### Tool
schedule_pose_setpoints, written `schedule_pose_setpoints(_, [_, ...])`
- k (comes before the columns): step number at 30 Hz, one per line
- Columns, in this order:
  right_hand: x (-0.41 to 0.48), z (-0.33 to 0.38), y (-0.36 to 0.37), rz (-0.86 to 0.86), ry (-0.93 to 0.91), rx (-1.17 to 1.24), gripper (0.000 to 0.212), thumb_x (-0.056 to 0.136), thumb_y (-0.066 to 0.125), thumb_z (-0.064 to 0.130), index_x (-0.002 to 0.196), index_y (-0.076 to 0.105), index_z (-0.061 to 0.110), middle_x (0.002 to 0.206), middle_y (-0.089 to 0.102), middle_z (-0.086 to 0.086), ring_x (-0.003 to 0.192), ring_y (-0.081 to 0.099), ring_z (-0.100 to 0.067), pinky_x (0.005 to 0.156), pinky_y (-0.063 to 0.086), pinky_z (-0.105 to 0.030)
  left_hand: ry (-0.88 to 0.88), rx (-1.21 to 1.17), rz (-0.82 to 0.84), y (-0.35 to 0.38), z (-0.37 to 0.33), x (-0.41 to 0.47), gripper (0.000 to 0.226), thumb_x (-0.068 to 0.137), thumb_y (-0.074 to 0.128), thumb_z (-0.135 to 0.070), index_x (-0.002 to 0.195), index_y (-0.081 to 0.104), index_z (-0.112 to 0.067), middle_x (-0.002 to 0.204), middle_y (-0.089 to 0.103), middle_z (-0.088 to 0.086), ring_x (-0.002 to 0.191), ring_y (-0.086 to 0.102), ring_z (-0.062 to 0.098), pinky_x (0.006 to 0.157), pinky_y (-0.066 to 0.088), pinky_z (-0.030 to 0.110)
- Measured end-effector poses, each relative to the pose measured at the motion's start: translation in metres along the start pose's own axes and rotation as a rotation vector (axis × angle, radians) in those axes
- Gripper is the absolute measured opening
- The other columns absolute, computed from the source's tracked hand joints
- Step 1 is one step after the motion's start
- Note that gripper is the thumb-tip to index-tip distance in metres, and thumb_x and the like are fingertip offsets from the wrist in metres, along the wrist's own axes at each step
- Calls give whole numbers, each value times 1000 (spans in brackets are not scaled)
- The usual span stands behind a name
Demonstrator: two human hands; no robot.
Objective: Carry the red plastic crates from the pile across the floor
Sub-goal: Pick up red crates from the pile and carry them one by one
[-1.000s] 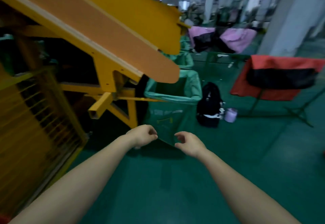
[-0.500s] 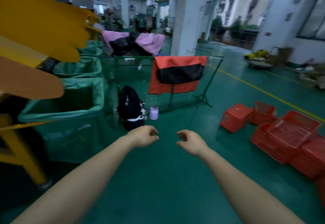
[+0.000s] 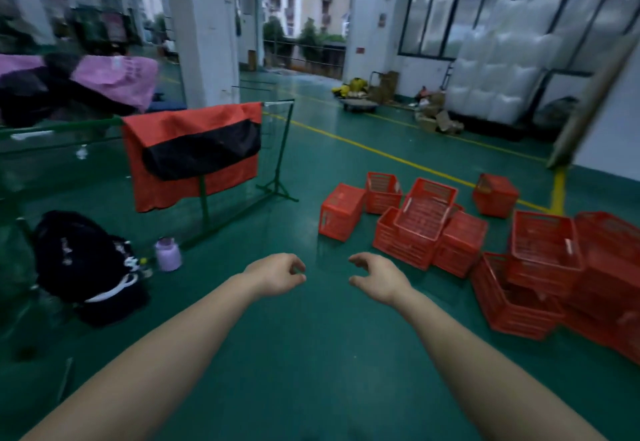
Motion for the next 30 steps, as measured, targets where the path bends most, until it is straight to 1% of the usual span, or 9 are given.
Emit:
schedule_pose_setpoints(2, [32,-10,-13,-34,32,-12,51,83,66,30,132,56,28,134,59,5,125,53,-11,105,42,-33,42,10,10,-9,-5,46,39,92,53,-43,128,56,-28,129,61,-8,118,57,13,100,45,32])
schedule_pose_setpoints(7, [122,-23,-50,-76,86,-68,54,84,66,30,136,53,23,140,54,2,129,50,-14,106,39,-28,128,11,28,-46,-17,163,41,92,55,-42,129,56,-24,130,61,-4,118,57,14,101,45,32])
schedule_pose_setpoints(9, [156,-31,-61,-84,118,-61,57,84,66,31,138,51,23,142,52,0,130,48,-16,107,39,-31,159,5,36,-58,-22,203,42,92,56,-40,130,56,-22,131,60,-3,119,57,15,102,44,32])
schedule_pose_setpoints(12, [200,-46,-72,-78,166,-52,61,84,67,33,141,47,22,145,49,-2,131,47,-19,108,39,-33,181,8,52,-68,-25,254,43,92,56,-41,131,55,-23,130,60,-4,118,57,14,101,44,32])
schedule_pose_setpoints(15, [241,-60,-83,-70,193,-33,66,83,68,34,143,44,20,145,47,-3,132,46,-19,109,38,-33,181,20,72,-73,-29,301,45,92,55,-43,133,52,-25,130,60,-6,119,56,14,101,44,31])
schedule_pose_setpoints(18, [293,-77,-96,-80,203,-16,67,82,68,33,144,43,20,142,50,-4,128,50,-20,107,40,-34,197,33,84,-77,-35,356,45,93,55,-42,134,51,-24,130,59,-5,119,56,14,99,44,29])
schedule_pose_setpoints(21, [353,-99,-109,-72,194,-18,68,82,69,34,143,43,20,142,50,-4,123,53,-20,104,44,-36,188,39,92,-80,-40,418,44,92,56,-43,133,52,-25,129,59,-5,118,55,14,99,44,31])
schedule_pose_setpoints(24, [426,-124,-127,-66,178,0,69,80,69,35,143,43,22,144,48,-2,126,52,-19,104,45,-37,163,33,99,-86,-48,495,45,91,56,-44,132,52,-25,130,59,-5,118,56,14,100,44,33])
schedule_pose_setpoints(30, [568,-171,-178,-32,133,-32,67,83,68,31,144,43,20,148,43,-4,131,47,-21,107,41,-35,91,-29,95,-110,-80,645,48,87,59,-45,130,53,-23,128,61,-4,116,58,17,100,45,35])
Point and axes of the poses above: each hand's wrist, its own x-axis towards the middle knuckle, its own y-axis out of the palm, z = x × y, the point moved 6 cm from there along x, towards the middle knuckle
